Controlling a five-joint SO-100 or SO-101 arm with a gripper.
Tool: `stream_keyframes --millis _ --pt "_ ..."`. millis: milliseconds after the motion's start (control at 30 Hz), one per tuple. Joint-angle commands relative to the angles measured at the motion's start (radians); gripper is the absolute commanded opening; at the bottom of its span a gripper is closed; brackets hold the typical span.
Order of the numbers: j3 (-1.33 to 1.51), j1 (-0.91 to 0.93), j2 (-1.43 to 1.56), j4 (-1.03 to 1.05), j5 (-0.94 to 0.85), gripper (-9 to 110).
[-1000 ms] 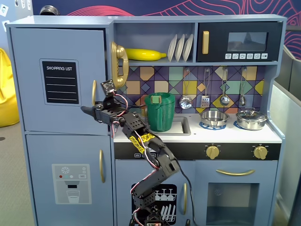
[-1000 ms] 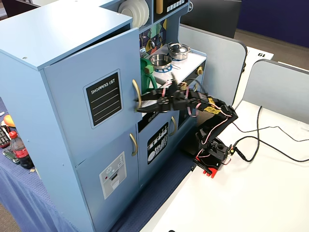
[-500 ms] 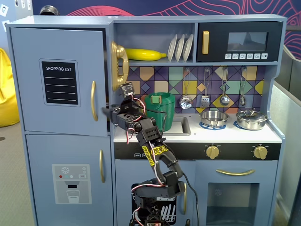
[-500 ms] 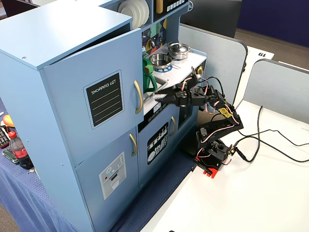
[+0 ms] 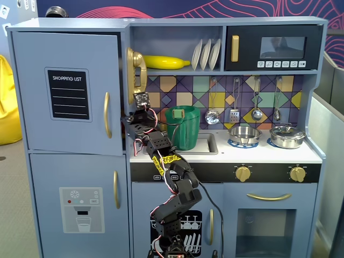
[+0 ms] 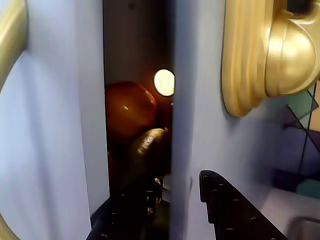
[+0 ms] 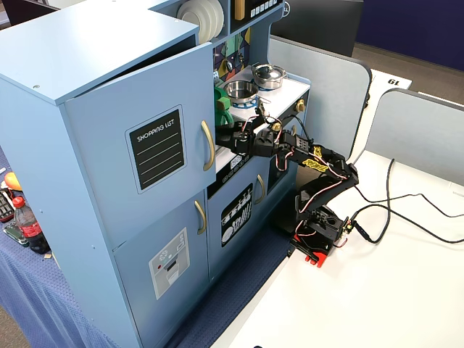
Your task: Open the left cabinet door
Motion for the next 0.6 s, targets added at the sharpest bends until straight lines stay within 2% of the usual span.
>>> stream_keyframes --millis 0,167,433,567 --pt "-0.003 -0.127 0.067 0.06 -0.051 0" --pt "0.015 -0.295 0.137 0.161 -0.1 0" --pt "0.041 -0.575 0.156 0.187 -0.156 0" --pt "0.063 -0.541 0.163 0.196 -0.146 0"
